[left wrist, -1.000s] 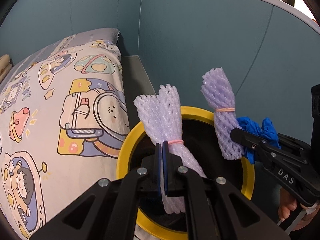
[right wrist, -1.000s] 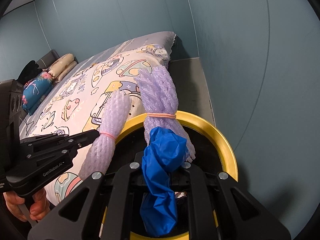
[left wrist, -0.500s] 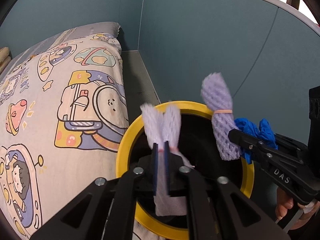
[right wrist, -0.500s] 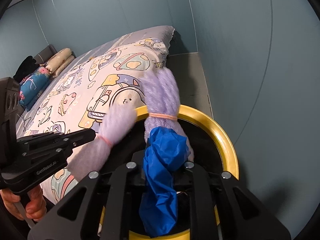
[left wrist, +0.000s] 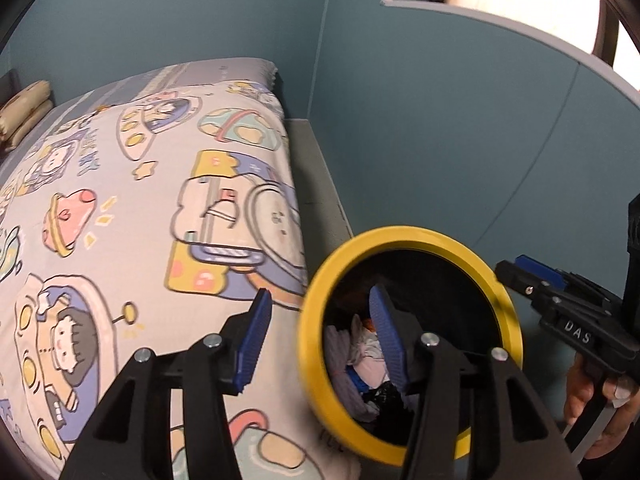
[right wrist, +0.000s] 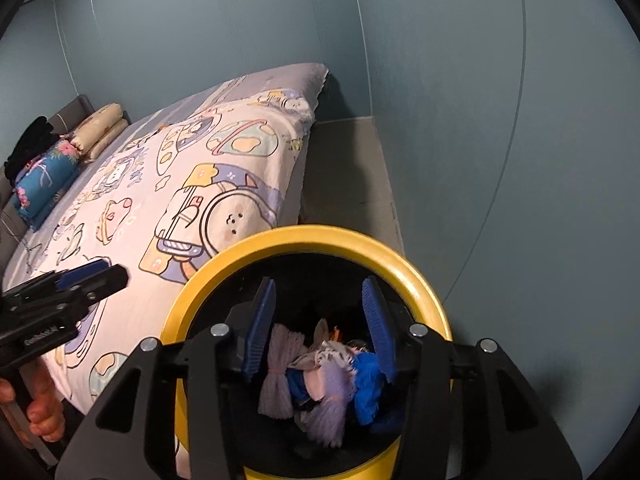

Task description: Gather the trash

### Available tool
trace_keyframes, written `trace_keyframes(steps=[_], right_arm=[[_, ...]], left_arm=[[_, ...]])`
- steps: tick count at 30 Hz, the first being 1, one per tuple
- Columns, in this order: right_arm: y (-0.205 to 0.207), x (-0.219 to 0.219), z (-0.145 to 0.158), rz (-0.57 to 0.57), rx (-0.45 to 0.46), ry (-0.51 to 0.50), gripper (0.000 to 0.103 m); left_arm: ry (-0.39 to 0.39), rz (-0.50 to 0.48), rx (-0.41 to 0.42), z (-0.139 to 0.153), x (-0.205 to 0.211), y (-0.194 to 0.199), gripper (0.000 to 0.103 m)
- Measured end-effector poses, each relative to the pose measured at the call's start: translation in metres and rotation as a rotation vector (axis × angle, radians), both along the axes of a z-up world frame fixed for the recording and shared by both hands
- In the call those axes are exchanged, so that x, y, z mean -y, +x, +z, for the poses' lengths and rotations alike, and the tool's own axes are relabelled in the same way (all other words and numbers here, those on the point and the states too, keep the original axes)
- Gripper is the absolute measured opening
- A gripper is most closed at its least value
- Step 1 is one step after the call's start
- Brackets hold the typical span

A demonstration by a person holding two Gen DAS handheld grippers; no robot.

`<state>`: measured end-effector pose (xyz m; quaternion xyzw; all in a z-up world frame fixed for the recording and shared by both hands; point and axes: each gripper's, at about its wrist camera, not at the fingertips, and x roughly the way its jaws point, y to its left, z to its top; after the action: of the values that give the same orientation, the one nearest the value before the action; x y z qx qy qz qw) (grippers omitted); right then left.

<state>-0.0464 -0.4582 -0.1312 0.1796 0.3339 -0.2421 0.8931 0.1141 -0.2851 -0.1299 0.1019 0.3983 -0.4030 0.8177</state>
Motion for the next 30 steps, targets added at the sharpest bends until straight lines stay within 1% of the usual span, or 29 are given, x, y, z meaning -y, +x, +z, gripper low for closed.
trace_keyframes(steps=[3, 4, 6, 8, 10, 12, 13, 15, 17, 19, 21, 22, 24, 26, 30], right_arm=[[0.006, -0.009, 0.008, 0.017, 0.014, -0.030, 0.043], [0.009, -0.014, 0.010, 0.024, 0.019, -0.040, 0.043], [0.017, -0.026, 0.016, 0.051, 0.029, -0.063, 0.044], [0.025, -0.037, 0.020, 0.078, 0.042, -0.075, 0.046], [0.034, -0.051, 0.026, 0.103, 0.056, -0.097, 0.051], [0.040, -0.063, 0.031, 0.128, 0.073, -0.108, 0.052], [0.045, -0.071, 0.034, 0.147, 0.086, -0.111, 0.057], [0.052, -0.085, 0.040, 0.177, 0.114, -0.114, 0.065], [0.058, -0.102, 0.047, 0.198, 0.137, -0.139, 0.068], [0.062, -0.114, 0.053, 0.204, 0.157, -0.162, 0.079], [0.066, -0.126, 0.059, 0.207, 0.180, -0.174, 0.087], [0.068, -0.133, 0.063, 0.209, 0.191, -0.181, 0.090], [0.071, -0.144, 0.067, 0.212, 0.201, -0.200, 0.093], [0.072, -0.157, 0.072, 0.196, 0.218, -0.230, 0.094], [0.071, -0.173, 0.079, 0.183, 0.256, -0.248, 0.095]], left_arm=[[-0.028, 0.039, 0.029, 0.007, -0.023, 0.003, 0.049], [-0.032, 0.060, 0.055, 0.011, -0.034, 0.001, 0.049], [-0.041, 0.092, 0.082, 0.015, -0.051, 0.003, 0.049], [-0.058, 0.133, 0.095, 0.020, -0.071, 0.006, 0.049], [-0.079, 0.180, 0.103, 0.026, -0.095, 0.010, 0.049], [-0.093, 0.230, 0.117, 0.034, -0.116, 0.014, 0.049], [-0.108, 0.253, 0.126, 0.039, -0.129, 0.016, 0.050], [-0.129, 0.291, 0.147, 0.047, -0.148, 0.016, 0.059], [-0.142, 0.337, 0.176, 0.054, -0.165, 0.016, 0.061], [-0.163, 0.378, 0.203, 0.061, -0.183, 0.015, 0.065], [-0.181, 0.428, 0.234, 0.068, -0.201, 0.012, 0.078], [-0.190, 0.455, 0.250, 0.071, -0.209, 0.011, 0.082], [-0.209, 0.515, 0.289, 0.077, -0.228, 0.005, 0.090], [-0.222, 0.550, 0.313, 0.083, -0.241, -0.002, 0.094], [-0.249, 0.594, 0.364, 0.090, -0.266, -0.014, 0.095]])
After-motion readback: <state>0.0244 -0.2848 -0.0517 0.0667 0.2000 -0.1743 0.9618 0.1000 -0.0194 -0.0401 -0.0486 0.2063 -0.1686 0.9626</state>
